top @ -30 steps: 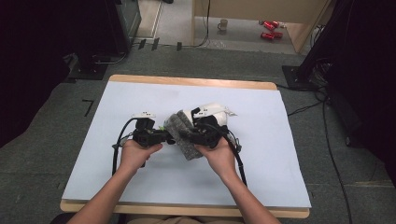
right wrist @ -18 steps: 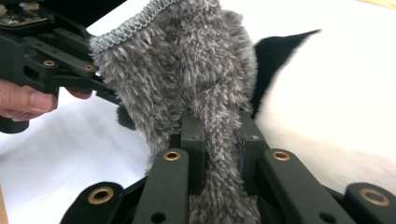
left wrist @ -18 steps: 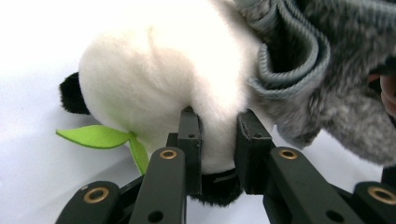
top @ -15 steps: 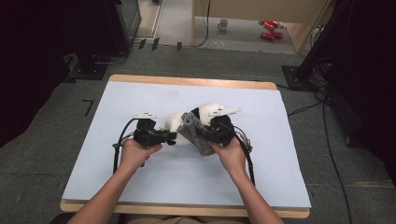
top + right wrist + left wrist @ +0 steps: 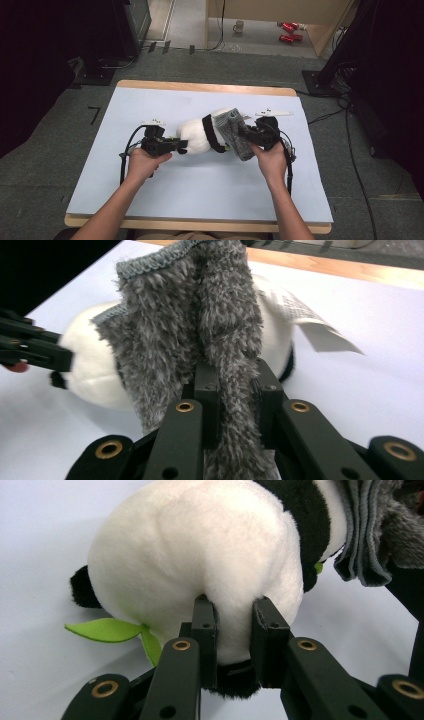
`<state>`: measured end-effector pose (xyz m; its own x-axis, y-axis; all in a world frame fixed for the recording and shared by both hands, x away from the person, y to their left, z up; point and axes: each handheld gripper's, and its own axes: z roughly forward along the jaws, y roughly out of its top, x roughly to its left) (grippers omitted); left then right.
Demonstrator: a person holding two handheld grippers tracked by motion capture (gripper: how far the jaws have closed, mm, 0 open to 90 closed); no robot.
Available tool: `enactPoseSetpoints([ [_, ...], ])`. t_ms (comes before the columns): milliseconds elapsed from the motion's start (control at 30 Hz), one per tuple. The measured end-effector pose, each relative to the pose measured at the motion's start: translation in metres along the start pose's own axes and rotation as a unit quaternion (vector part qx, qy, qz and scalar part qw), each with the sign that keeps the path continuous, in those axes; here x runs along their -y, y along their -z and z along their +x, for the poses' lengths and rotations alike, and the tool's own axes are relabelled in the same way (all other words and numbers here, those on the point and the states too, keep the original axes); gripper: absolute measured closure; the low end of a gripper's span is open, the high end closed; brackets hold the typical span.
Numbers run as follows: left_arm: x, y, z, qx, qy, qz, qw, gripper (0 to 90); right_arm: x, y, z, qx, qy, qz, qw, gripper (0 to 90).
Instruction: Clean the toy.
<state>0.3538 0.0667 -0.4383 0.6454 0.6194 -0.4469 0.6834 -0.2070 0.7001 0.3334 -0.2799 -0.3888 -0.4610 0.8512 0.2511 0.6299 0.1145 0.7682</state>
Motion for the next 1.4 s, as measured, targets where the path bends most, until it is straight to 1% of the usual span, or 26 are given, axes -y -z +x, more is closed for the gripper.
enactPoseSetpoints([
  [67, 0.000, 0.000, -0.001, -0.002, 0.000, 0.000, 1.0000, 75.9, 0.001, 0.001, -0.004, 0.009, -0.002, 0.001, 1.0000, 78.7],
  [133, 0.000, 0.000, 0.000, -0.002, 0.001, 0.000, 1.0000, 75.9, 0.001, 0.003, -0.007, 0.028, 0.001, 0.000, 0.9996, 78.8],
  [200, 0.000, 0.001, 0.000, -0.004, 0.001, -0.001, 1.0000, 75.9, 0.001, 0.006, -0.009, 0.033, 0.000, 0.000, 0.9994, 78.8],
  [267, 0.000, 0.001, 0.000, -0.006, 0.003, -0.003, 1.0000, 76.0, -0.001, 0.011, -0.008, 0.022, -0.002, -0.004, 0.9997, 78.8],
  [333, 0.000, 0.001, 0.000, -0.006, 0.006, -0.004, 1.0000, 76.0, -0.006, 0.017, -0.004, 0.002, 0.001, -0.012, 0.9999, 78.7],
  [467, 0.000, 0.001, 0.000, -0.005, 0.007, -0.006, 0.9999, 76.0, -0.016, 0.026, 0.013, -0.030, 0.016, -0.027, 0.9991, 78.8],
  [533, 0.000, 0.000, -0.001, -0.006, 0.006, -0.006, 0.9999, 76.0, -0.020, 0.027, 0.028, -0.050, 0.030, -0.028, 0.9979, 78.8],
  [600, 0.000, 0.000, -0.002, -0.007, 0.002, -0.006, 1.0000, 76.0, -0.022, 0.025, 0.040, -0.064, 0.040, -0.028, 0.9967, 78.9],
  [633, 0.000, 0.000, -0.002, -0.007, 0.002, -0.006, 1.0000, 76.0, -0.023, 0.022, 0.049, -0.078, 0.047, -0.025, 0.9956, 78.8],
  [767, 0.000, -0.001, -0.004, -0.007, 0.003, -0.007, 0.9999, 76.0, -0.021, 0.009, 0.074, -0.105, 0.073, -0.008, 0.9918, 78.8],
  [900, 0.000, -0.001, -0.005, -0.006, 0.004, -0.006, 1.0000, 76.0, -0.015, -0.010, 0.094, -0.134, 0.086, 0.013, 0.9871, 78.8],
  [967, 0.000, -0.001, -0.005, -0.005, 0.006, -0.007, 0.9999, 76.0, -0.010, -0.022, 0.101, -0.138, 0.094, 0.023, 0.9858, 78.8],
  [1000, 0.000, -0.001, -0.006, -0.005, 0.005, -0.007, 1.0000, 76.0, -0.008, -0.026, 0.102, -0.138, 0.094, 0.028, 0.9856, 78.8],
  [1033, 0.000, -0.001, -0.007, -0.004, 0.005, -0.006, 1.0000, 76.0, -0.004, -0.034, 0.103, -0.135, 0.097, 0.032, 0.9855, 78.8],
  [1067, 0.000, -0.002, -0.008, -0.003, 0.004, -0.006, 1.0000, 76.0, -0.001, -0.040, 0.102, -0.134, 0.093, 0.038, 0.9858, 78.8],
  [1100, 0.001, -0.002, -0.009, -0.004, 0.002, -0.005, 1.0000, 76.0, 0.003, -0.046, 0.101, -0.134, 0.086, 0.044, 0.9863, 78.8],
  [1200, 0.001, -0.004, -0.011, -0.007, -0.002, 0.000, 1.0000, 76.2, 0.012, -0.061, 0.094, -0.116, 0.082, 0.062, 0.9879, 78.8],
  [1233, 0.002, -0.004, -0.011, -0.008, -0.003, 0.001, 1.0000, 76.2, 0.015, -0.065, 0.089, -0.115, 0.081, 0.062, 0.9881, 78.8],
  [1300, 0.001, -0.005, -0.010, -0.006, -0.001, 0.001, 1.0000, 76.2, 0.017, -0.066, 0.082, -0.120, 0.072, 0.059, 0.9884, 78.7],
  [1367, 0.001, -0.005, -0.010, -0.007, -0.005, 0.002, 1.0000, 76.3, 0.016, -0.065, 0.080, -0.112, 0.084, 0.057, 0.9886, 78.6],
  [1400, 0.001, -0.005, -0.010, -0.007, -0.006, 0.002, 1.0000, 76.3, 0.016, -0.064, 0.080, -0.104, 0.091, 0.056, 0.9889, 78.6],
])
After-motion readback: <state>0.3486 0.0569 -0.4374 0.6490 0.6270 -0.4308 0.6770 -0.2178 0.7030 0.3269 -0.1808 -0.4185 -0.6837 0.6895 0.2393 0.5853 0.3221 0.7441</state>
